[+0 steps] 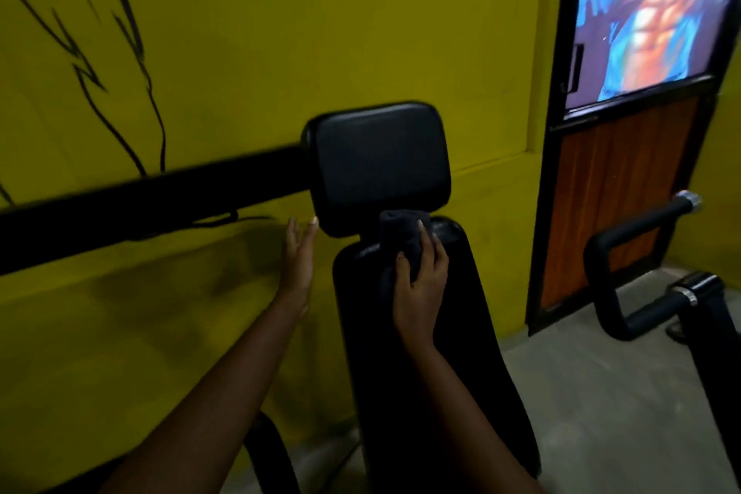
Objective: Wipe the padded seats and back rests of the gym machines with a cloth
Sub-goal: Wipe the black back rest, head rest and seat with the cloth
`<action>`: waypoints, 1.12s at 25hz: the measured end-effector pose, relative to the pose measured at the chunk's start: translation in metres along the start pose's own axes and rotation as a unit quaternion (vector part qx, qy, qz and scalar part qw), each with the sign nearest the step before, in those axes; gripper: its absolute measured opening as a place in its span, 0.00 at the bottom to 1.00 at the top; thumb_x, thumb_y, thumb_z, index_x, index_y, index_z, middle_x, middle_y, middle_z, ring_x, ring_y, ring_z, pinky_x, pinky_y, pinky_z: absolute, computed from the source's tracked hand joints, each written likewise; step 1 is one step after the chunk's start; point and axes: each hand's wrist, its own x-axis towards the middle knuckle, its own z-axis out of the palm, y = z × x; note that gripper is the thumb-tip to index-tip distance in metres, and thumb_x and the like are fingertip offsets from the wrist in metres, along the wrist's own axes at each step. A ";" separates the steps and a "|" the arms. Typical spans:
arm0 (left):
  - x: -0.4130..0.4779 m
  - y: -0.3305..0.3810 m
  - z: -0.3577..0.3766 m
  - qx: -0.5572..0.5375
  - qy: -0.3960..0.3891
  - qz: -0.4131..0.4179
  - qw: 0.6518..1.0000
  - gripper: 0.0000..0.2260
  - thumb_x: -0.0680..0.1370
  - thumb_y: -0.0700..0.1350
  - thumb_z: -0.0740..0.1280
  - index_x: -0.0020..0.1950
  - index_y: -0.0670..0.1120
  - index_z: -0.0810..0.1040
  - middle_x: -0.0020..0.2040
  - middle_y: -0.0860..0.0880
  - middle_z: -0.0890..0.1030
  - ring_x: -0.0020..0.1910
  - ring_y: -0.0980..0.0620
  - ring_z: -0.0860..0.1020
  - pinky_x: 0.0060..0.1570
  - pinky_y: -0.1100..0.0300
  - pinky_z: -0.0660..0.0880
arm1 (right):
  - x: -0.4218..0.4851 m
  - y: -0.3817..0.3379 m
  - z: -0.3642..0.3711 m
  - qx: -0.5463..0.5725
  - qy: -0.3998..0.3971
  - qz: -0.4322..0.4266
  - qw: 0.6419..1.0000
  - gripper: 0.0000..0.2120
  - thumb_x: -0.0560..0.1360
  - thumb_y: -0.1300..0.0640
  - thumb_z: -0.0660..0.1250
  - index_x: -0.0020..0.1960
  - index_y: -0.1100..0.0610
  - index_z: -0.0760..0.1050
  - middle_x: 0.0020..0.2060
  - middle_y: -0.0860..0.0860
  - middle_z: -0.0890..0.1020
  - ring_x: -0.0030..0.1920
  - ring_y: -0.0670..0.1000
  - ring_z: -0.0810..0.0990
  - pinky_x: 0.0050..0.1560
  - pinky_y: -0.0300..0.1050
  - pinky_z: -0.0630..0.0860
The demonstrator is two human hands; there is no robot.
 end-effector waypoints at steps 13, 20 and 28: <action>0.070 0.002 0.039 -0.132 -0.039 0.083 0.987 0.19 0.81 0.52 0.54 0.72 0.53 0.61 0.64 0.56 0.71 0.63 0.54 0.70 0.62 0.57 0.68 | 0.110 0.022 0.089 -0.281 0.085 -0.167 0.941 0.25 0.73 0.43 0.52 0.71 0.40 0.59 0.71 0.49 0.60 0.63 0.56 0.62 0.55 0.64 0.68; 0.075 -0.007 0.035 -0.129 -0.067 0.080 0.986 0.37 0.69 0.70 0.62 0.74 0.54 0.61 0.71 0.54 0.68 0.69 0.55 0.68 0.69 0.53 0.65 | 0.088 -0.006 0.110 -0.285 0.088 -0.169 0.939 0.25 0.75 0.40 0.50 0.72 0.40 0.57 0.72 0.51 0.61 0.62 0.57 0.62 0.55 0.62 0.69; 0.068 0.003 0.034 -0.126 -0.070 0.067 0.987 0.27 0.78 0.58 0.57 0.75 0.54 0.55 0.71 0.55 0.64 0.69 0.55 0.65 0.67 0.55 0.64 | 0.155 -0.031 0.089 -0.273 0.039 -0.128 0.953 0.26 0.76 0.38 0.46 0.73 0.37 0.52 0.75 0.49 0.56 0.67 0.57 0.57 0.61 0.64 0.60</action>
